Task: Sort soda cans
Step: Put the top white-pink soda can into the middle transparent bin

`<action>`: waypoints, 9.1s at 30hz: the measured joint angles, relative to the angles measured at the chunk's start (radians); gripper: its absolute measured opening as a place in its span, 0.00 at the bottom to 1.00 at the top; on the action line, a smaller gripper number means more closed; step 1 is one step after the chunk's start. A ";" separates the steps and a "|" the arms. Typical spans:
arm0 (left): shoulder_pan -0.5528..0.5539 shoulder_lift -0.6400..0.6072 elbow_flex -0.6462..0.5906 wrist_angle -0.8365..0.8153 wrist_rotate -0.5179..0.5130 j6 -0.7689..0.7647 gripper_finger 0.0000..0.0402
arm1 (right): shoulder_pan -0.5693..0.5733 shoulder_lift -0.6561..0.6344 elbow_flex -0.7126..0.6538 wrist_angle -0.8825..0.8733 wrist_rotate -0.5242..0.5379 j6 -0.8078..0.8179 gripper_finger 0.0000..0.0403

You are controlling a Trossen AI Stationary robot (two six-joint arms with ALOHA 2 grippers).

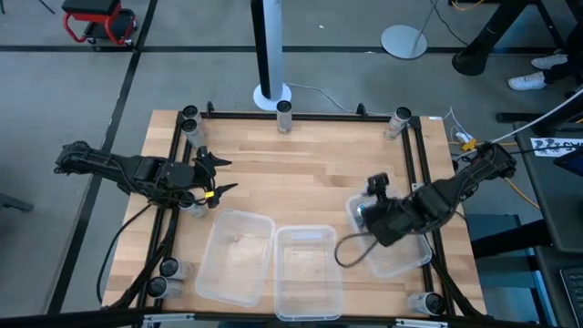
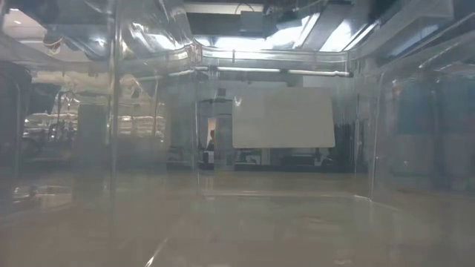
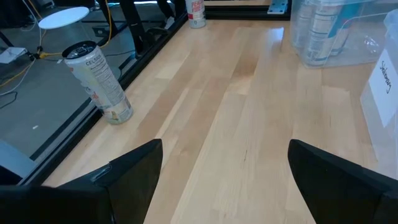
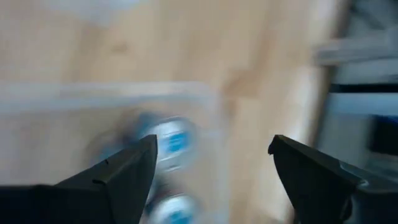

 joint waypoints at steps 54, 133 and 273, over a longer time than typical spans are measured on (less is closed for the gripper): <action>0.000 0.000 -0.014 0.027 0.000 0.021 0.83 | -1.021 0.000 0.000 0.094 0.236 -0.787 0.97; 0.000 0.021 -0.014 0.033 0.000 0.026 0.83 | -1.498 0.438 0.015 -0.029 0.050 -0.951 0.62; 0.000 0.022 -0.038 0.081 0.000 0.053 0.83 | -0.083 0.752 0.738 0.026 -0.187 -0.792 0.85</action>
